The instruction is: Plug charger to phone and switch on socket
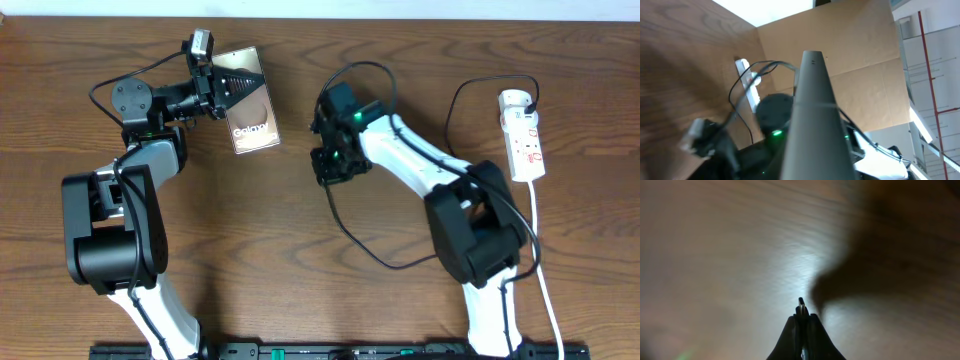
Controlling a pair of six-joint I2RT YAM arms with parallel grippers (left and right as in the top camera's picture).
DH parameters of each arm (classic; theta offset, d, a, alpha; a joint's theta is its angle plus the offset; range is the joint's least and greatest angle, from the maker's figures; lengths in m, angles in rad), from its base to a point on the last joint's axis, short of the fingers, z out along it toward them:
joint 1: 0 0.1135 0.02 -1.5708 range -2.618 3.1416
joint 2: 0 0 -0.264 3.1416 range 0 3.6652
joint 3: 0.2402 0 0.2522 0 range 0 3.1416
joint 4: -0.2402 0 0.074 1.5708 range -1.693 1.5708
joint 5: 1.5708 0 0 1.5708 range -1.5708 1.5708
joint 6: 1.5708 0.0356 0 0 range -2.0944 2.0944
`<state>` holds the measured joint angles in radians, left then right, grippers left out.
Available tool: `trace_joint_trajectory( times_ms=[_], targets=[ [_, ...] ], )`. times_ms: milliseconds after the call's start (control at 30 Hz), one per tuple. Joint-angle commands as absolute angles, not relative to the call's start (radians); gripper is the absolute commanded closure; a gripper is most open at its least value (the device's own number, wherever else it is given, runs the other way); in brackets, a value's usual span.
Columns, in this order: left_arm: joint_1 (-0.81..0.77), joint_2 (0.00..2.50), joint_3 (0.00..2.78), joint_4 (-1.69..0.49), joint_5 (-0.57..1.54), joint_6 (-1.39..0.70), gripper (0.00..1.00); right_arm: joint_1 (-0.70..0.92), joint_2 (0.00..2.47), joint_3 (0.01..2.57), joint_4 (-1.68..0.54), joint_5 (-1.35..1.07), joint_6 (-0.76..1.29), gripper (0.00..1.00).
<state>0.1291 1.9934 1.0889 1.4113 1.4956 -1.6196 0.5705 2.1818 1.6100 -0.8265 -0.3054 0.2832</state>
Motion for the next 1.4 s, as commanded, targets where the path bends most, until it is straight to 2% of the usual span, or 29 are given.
trace_joint_trajectory(
  times_ms=[0,200,433,633,767,833,900,1133,1367],
  targets=[
    [0.129,1.974,1.098,1.422,1.507,-1.625,0.93,0.588,2.214,1.613,-0.831,-0.129,0.314,0.99],
    [0.129,1.974,1.098,1.415,1.507,-1.625,0.93,0.598,2.251,1.612,-0.835,-0.077,0.318,0.98],
    [0.129,1.974,1.098,1.415,1.507,-1.625,0.93,0.599,2.259,1.613,-0.897,-0.078,0.318,0.84],
    [0.129,1.974,1.098,1.415,1.507,-1.625,0.92,0.601,2.259,1.613,-0.939,-0.081,0.318,0.79],
    [0.129,1.974,1.098,1.415,1.507,-1.625,0.93,0.611,2.259,1.613,-0.946,-0.086,0.326,0.82],
    [0.129,1.974,1.098,1.415,1.507,-1.625,0.93,0.617,2.260,1.613,-0.945,-0.085,0.329,0.87],
    [0.129,1.974,1.098,1.415,1.507,-1.625,0.93,0.617,2.260,1.613,-0.936,-0.094,0.329,0.99],
    [0.129,1.974,1.098,1.415,1.507,-1.625,0.93,0.597,2.243,1.615,-0.866,-0.419,0.176,0.99],
    [0.129,1.974,1.098,1.416,1.507,-1.625,0.93,0.547,2.057,1.615,-0.846,-0.737,0.014,0.99]
  ],
)
